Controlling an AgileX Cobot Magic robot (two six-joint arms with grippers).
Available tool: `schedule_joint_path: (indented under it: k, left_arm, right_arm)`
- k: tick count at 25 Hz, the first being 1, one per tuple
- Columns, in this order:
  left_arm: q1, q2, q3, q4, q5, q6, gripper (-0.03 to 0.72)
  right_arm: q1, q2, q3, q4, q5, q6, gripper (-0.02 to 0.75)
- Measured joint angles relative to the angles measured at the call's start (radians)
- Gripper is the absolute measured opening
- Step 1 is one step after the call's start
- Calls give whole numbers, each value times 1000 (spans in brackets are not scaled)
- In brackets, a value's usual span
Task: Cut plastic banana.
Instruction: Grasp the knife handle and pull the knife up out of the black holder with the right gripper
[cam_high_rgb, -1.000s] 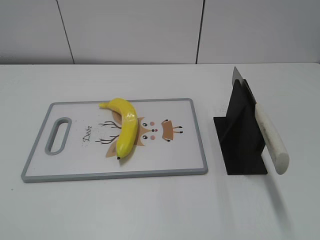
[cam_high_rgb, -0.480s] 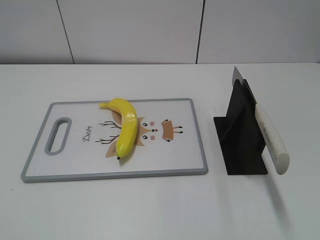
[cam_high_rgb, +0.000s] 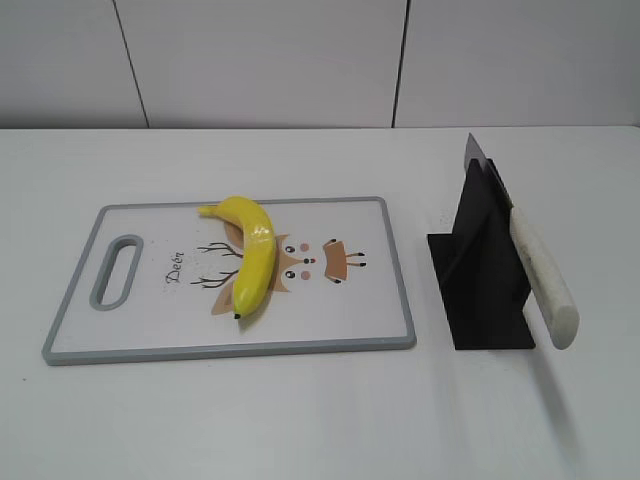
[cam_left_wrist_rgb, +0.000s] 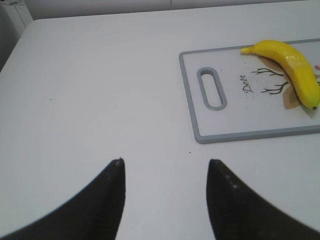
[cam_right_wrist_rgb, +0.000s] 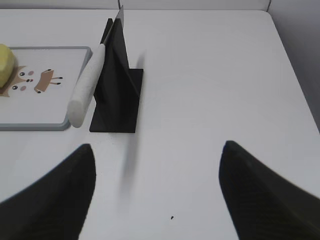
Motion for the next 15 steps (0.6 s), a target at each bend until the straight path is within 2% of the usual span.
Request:
schedule_joint_path:
  k: [6,15]
  left_arm:
    - [0,0,0,0,0,0,489]
    - [0,0,0,0,0,0,482]
  right_arm:
    - [0,149,-92,2,10,0,591]
    - [0,512,-269,13,130,0,591]
